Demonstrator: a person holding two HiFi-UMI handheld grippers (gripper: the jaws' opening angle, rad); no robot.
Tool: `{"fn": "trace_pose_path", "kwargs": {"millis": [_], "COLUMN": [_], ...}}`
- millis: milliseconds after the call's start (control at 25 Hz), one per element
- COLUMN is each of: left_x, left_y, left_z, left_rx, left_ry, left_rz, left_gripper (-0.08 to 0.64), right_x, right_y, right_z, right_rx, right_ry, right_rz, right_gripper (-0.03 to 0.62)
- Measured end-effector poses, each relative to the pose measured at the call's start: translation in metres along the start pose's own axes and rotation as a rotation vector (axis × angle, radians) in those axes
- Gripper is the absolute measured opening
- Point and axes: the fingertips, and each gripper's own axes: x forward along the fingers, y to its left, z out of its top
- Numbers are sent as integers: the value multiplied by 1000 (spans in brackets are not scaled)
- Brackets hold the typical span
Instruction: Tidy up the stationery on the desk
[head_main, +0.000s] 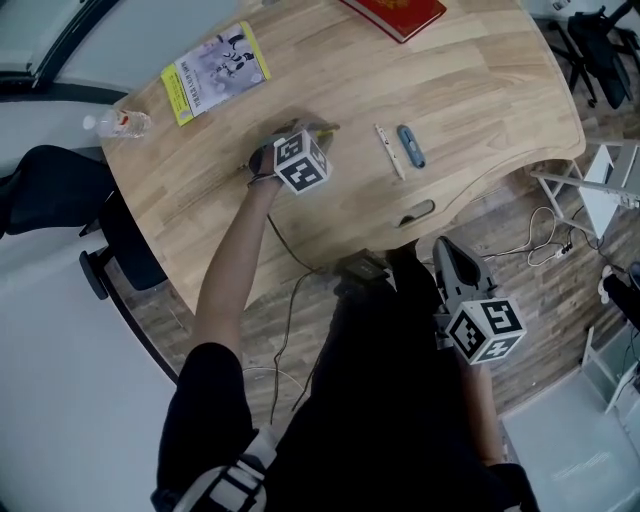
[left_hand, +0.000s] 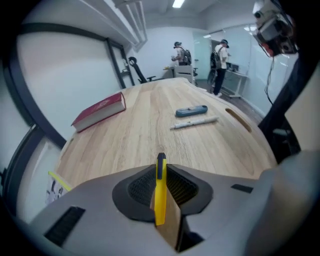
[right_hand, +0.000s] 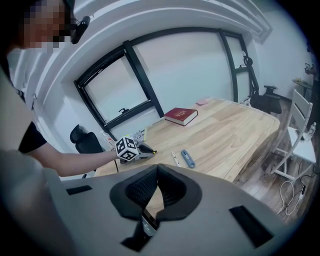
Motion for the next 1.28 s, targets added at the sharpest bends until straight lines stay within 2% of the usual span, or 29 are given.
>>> {"fn": "trace_pose_path", "kwargs": {"millis": [200,400,560,800,1040,1280], "left_x": [-32,-60,-65,-57,-33,-9], "left_y": [-2,-6,-13,-29,-47,-57], "left_z": [33,64,72,73,60,48], "left_rx": [-275,-622,-844,-1056,-1243,-1377], "left_ry": [-123,-278,-332,-341,-266,-227], "left_rz": [18,-18,-18,20,67,103], "left_gripper": [84,83,83,83,83,83], "right_x": [-1,-4,-7,-10,-6,0], "right_y": [4,9,10,9,2,-6], "right_z": [12,24,26,22,18,16], "right_rx": [-14,-31,-38,-67,-97,-133], "right_ry": [-37,-79,-85,-77,-44,0], "right_rz": [17,40,50,67,90,110], "right_gripper": [21,21,21,21,21,21]}}
